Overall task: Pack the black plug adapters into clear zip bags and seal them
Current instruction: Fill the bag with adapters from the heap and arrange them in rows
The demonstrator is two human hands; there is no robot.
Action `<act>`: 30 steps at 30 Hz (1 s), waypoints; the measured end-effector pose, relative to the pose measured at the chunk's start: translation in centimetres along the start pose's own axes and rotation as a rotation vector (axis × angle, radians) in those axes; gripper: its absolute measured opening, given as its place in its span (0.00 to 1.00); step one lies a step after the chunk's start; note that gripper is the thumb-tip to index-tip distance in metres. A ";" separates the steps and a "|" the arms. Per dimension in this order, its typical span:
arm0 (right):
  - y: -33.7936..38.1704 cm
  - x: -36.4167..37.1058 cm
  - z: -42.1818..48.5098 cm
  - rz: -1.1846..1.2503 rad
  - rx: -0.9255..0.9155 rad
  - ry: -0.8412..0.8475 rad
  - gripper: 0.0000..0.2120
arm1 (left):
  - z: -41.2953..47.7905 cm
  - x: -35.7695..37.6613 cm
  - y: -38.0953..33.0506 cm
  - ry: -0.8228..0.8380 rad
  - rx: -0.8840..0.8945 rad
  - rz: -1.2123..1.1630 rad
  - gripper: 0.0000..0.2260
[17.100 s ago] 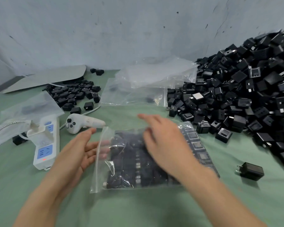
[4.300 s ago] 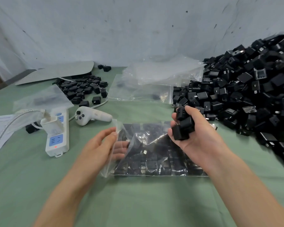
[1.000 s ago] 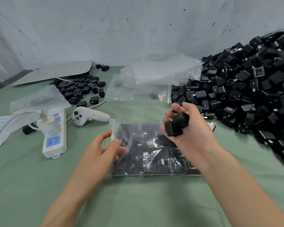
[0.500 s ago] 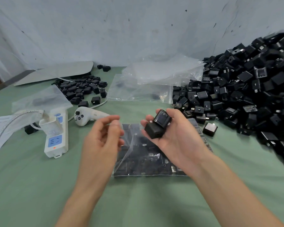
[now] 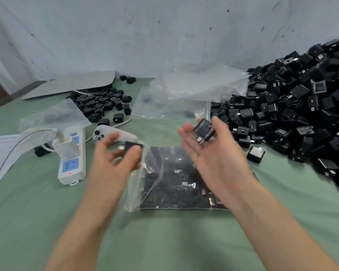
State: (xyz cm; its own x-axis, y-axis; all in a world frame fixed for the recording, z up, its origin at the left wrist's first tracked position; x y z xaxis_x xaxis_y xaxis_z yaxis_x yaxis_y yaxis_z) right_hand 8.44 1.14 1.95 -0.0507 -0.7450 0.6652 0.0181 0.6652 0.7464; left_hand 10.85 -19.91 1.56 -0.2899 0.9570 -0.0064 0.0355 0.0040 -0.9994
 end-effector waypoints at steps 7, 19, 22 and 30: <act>3.2 -3.7 1.1 0.085 -0.053 -0.195 0.13 | 1.9 -3.5 3.9 -0.064 -0.234 0.016 0.09; 3.4 -4.8 1.3 0.088 -0.039 -0.235 0.16 | 1.4 0.3 3.7 0.025 -0.105 0.300 0.05; 4.0 -5.3 1.3 0.114 -0.049 -0.263 0.14 | 1.3 0.1 3.7 0.030 -0.127 0.270 0.05; 4.9 -6.4 1.3 0.137 -0.071 -0.303 0.12 | 1.1 0.8 3.6 0.069 -0.139 0.314 0.05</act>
State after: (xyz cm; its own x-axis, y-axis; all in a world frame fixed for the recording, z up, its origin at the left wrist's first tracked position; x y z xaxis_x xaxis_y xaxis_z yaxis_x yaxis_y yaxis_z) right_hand 7.58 9.29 1.34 -0.3372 -0.5930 0.7312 0.1141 0.7452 0.6570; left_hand 9.69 -19.41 -2.09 -0.1786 0.9352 -0.3057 0.2443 -0.2588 -0.9345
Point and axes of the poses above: each hand's wrist, its own z-axis towards the middle knuckle, its own x-axis out of the palm, y = z × x, the point moved 7 cm from there along z, towards the middle knuckle, and after that the axes turned 6 degrees about -x, right-handed, at the moved point
